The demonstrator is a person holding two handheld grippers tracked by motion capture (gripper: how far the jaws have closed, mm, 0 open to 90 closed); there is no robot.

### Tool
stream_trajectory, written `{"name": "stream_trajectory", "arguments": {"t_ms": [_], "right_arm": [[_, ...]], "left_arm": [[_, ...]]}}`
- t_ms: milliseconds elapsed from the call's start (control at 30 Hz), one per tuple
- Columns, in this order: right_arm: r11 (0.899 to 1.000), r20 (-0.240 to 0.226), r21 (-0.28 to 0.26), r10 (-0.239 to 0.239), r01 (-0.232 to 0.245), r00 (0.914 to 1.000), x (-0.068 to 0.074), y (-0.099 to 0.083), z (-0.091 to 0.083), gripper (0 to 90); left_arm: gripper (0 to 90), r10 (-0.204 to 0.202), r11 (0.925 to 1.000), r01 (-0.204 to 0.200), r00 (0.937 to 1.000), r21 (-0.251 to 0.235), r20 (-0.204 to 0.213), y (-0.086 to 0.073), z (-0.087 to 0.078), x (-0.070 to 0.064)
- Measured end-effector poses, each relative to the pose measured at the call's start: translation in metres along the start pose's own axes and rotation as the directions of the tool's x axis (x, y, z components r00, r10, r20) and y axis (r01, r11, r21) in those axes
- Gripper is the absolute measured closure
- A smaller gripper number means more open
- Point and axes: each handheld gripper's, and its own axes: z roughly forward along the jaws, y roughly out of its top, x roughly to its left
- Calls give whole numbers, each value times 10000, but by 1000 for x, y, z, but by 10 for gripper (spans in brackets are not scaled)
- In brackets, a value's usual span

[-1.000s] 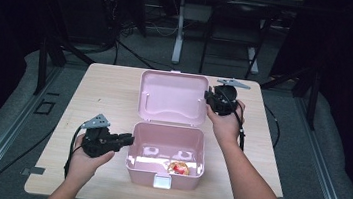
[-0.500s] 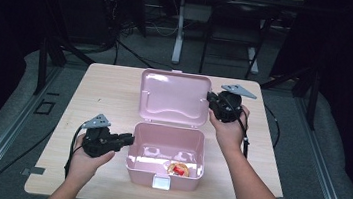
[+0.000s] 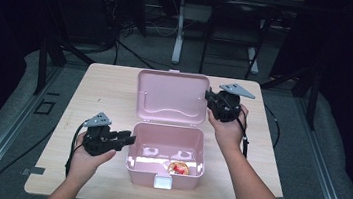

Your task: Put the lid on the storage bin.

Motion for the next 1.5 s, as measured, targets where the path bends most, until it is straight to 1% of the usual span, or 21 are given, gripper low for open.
{"name": "stream_trajectory", "arguments": {"t_ms": [67,100,133,200,267,300,333,367,500,633,700,767,800,900,933,1033,1167,1233,1300,1400,1500], "right_arm": [[10000,10,-2,13,-13,10000,0,0,0,871],[10000,14,-9,11,-11,10000,0,0,0,872],[10000,5,-13,21,-21,10000,0,0,0,872],[10000,-13,-13,50,-50,10000,0,0,0,871],[10000,-14,-11,48,-48,10000,0,0,0,871],[10000,-23,-18,69,-69,10000,0,0,0,871],[10000,-28,-28,74,-74,10000,0,0,0,871],[10000,-28,-8,77,-77,10000,0,0,0,871],[10000,-64,-41,89,-89,9999,0,-1,0,872],[9999,-93,-98,87,-88,9999,0,-2,0,872],[9999,-103,-92,66,-67,9999,0,-2,0,872],[9999,-116,-94,67,-68,9999,0,-2,-1,872],[9999,-112,-103,67,-68,9999,0,-2,-1,872],[9999,-123,-110,86,-87,9999,0,-2,-1,872],[9999,-133,-108,90,-91,9999,0,-2,-1,872],[9999,-144,-109,92,-94,9999,0,-2,-1,872],[9999,-147,-99,111,-112,9998,0,-2,-1,872],[9999,-151,-84,122,-123,9998,0,-2,-1,872],[9999,-149,-79,81,-82,9999,0,-2,0,871],[9998,-177,-48,179,-179,9997,-1,-1,0,872],[9999,-187,-44,146,-147,9997,0,-1,-1,872]], "left_arm": [[649,-125,9999,123,9997,-97,-190,3,0,3],[649,-83,9999,79,9995,-124,-290,5,0,5],[650,-207,9995,200,9994,-237,-285,7,0,7],[650,-274,9989,263,9992,-376,-302,12,1,9],[652,-118,9994,105,9992,-343,-369,19,1,10],[656,-198,9990,183,9992,-420,-338,22,1,10],[673,-237,9986,226,9995,-482,-224,25,2,11],[684,-257,9982,244,9994,-557,-214,29,2,12],[698,-65,9976,31,9988,-687,-486,40,4,14],[686,-124,9961,72,9982,-881,-587,47,8,17],[681,-116,9954,44,9972,-960,-736,52,9,18],[681,-2,9944,-97,9956,-1050,-941,56,9,19],[681,58,9946,-166,9944,-1021,-1058,58,9,20],[682,21,9936,-156,9927,-1115,-1204,65,12,21],[687,115,9929,-271,9910,-1157,-1334,67,13,22],[695,167,9919,-365,9870,-1215,-1601,70,17,24],[698,-108,9900,-119,9872,-1408,-1593,74,21,27],[702,-154,9900,-90,9850,-1407,-1718,77,23,29],[718,-151,9898,-106,9838,-1419,-1786,79,26,30],[729,-28,9907,-253,9786,-1337,-2059,84,31,30],[740,-76,9903,-207,9791,-1370,-2031,88,33,30]]}}
